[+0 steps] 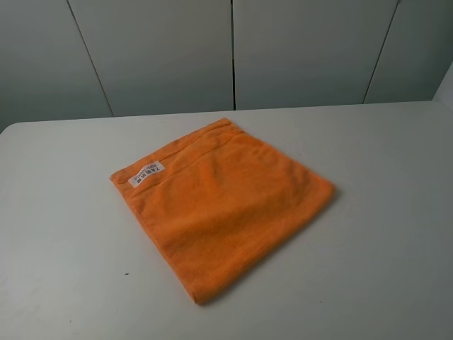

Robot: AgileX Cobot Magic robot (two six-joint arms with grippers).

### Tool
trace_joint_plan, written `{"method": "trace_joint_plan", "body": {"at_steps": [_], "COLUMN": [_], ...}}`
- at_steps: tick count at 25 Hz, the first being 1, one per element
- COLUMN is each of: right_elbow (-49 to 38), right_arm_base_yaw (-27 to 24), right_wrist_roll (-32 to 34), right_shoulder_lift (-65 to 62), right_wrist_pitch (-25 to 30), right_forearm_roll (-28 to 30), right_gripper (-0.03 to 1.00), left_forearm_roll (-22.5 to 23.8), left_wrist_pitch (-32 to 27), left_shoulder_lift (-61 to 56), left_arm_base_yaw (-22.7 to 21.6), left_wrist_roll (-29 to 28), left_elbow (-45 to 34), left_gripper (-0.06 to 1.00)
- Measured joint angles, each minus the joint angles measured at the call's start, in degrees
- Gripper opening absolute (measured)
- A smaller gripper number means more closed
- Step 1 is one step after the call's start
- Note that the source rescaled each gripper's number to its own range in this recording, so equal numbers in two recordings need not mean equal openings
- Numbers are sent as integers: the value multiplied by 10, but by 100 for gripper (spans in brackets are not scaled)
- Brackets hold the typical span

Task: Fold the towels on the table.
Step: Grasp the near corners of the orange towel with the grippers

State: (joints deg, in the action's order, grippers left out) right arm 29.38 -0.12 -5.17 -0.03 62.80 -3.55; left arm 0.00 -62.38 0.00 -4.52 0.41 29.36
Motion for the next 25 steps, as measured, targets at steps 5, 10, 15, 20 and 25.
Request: {"method": "trace_joint_plan", "body": {"at_steps": [5,10,15,20,25], "right_elbow": [0,0,0,0,0], "right_arm_base_yaw": [0,0,0,0,0], "right_wrist_roll": [0,1,4,15,32], "right_shoulder_lift": [0,0,0,0,0], "right_wrist_pitch": [0,0,0,0,0], "right_forearm_roll": [0,0,21,73,49], "right_gripper": [100,100,100,100,100], "left_forearm_roll": [15,26,28,5,-14], "left_wrist_pitch": [0,0,3,49,112], "left_shoulder_lift": [0,0,0,20,102], "left_arm_base_yaw": [0,0,0,0,0], "left_wrist_roll": [-4,-4,-4,20,37], "left_elbow": [0,0,0,15,18], "left_gripper": [100,100,100,100,100]}}
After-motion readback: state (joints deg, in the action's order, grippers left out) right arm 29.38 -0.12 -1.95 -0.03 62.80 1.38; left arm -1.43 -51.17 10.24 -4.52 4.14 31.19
